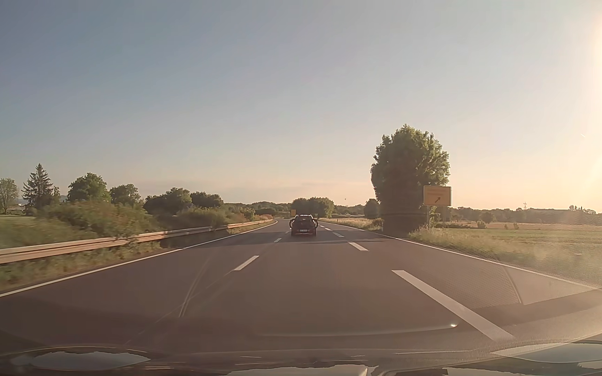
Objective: Follow the waypoints while adhering to traffic rules and regulations
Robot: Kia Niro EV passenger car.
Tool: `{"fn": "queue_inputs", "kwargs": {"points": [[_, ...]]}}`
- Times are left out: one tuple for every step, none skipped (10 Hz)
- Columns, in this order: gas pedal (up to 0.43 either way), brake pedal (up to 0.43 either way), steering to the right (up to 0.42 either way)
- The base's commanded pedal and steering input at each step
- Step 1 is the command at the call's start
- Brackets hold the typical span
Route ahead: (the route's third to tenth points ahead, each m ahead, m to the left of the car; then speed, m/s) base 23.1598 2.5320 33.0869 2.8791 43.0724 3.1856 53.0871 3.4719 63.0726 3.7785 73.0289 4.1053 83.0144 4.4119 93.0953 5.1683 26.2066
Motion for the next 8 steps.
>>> {"fn": "queue_inputs", "kwargs": {"points": [[0.228, 0.0, -0.004], [0.228, 0.0, -0.004], [0.22, 0.0, -0.004], [0.22, 0.0, -0.004], [0.22, 0.0, -0.004], [0.22, 0.0, -0.004], [0.22, 0.0, -0.005], [0.22, 0.0, -0.005]]}}
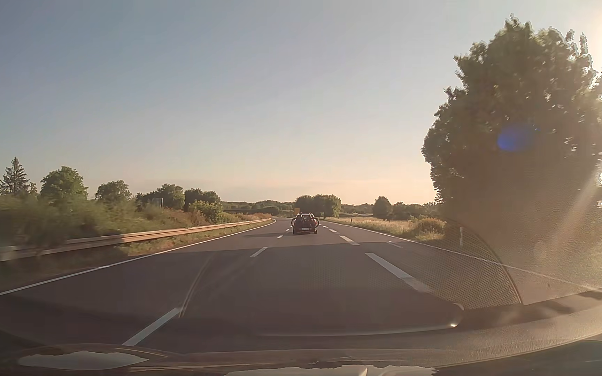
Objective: Follow the waypoints while adhering to traffic rules and regulations
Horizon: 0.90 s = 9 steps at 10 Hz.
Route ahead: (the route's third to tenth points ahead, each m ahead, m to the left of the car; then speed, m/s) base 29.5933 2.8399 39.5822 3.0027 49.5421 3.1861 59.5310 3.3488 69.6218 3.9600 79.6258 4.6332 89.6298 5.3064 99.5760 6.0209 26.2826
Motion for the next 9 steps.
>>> {"fn": "queue_inputs", "kwargs": {"points": [[0.22, 0.0, -0.005], [0.22, 0.0, -0.005], [0.22, 0.0, -0.005], [0.22, 0.0, -0.005], [0.22, 0.0, -0.005], [0.197, 0.0, -0.005], [0.197, 0.0, -0.005], [0.197, 0.0, -0.005], [0.197, 0.0, -0.005]]}}
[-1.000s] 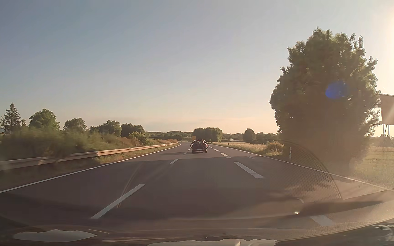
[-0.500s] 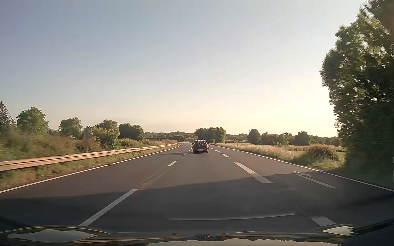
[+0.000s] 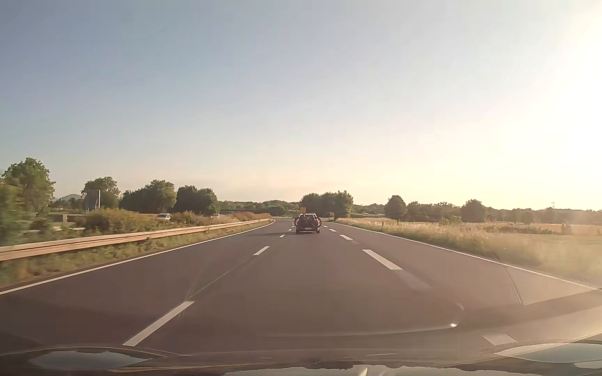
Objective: Follow the waypoints while adhering to traffic rules and regulations
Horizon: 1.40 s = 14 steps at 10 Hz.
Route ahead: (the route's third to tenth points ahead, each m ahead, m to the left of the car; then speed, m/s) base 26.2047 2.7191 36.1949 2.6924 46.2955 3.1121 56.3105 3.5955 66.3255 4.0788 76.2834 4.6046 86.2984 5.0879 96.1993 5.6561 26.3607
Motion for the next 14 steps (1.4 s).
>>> {"fn": "queue_inputs", "kwargs": {"points": [[0.197, 0.0, -0.005], [0.197, 0.0, -0.005], [0.197, 0.0, -0.005], [0.197, 0.0, -0.005], [0.197, 0.0, -0.005], [0.197, 0.0, -0.004], [0.197, 0.0, -0.004], [0.197, 0.0, -0.004], [0.197, 0.0, -0.004], [0.197, 0.0, -0.004], [0.197, 0.0, -0.004], [0.209, 0.0, -0.004], [0.209, 0.0, -0.004], [0.22, 0.0, -0.004]]}}
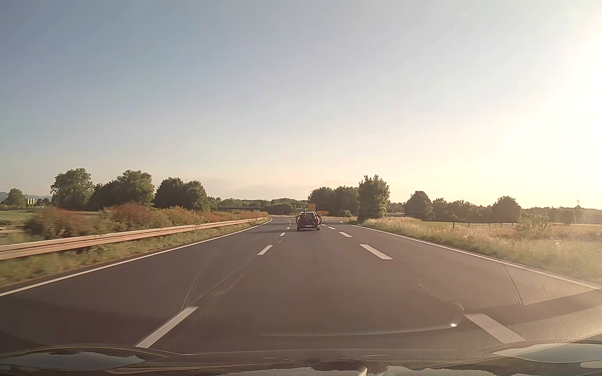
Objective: Follow the waypoints while adhering to traffic rules and regulations
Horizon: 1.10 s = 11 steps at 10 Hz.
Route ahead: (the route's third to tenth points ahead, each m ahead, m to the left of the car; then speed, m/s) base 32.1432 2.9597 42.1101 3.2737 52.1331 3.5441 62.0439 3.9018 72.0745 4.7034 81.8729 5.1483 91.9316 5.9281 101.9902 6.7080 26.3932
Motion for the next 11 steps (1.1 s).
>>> {"fn": "queue_inputs", "kwargs": {"points": [[0.24, 0.0, -0.004], [0.26, 0.0, -0.004], [0.26, 0.0, -0.004], [0.26, 0.0, -0.004], [0.26, 0.0, -0.004], [0.26, 0.0, -0.004], [0.26, 0.0, -0.004], [0.26, 0.0, -0.004], [0.26, 0.0, -0.004], [0.26, 0.0, -0.004], [0.26, 0.0, -0.004]]}}
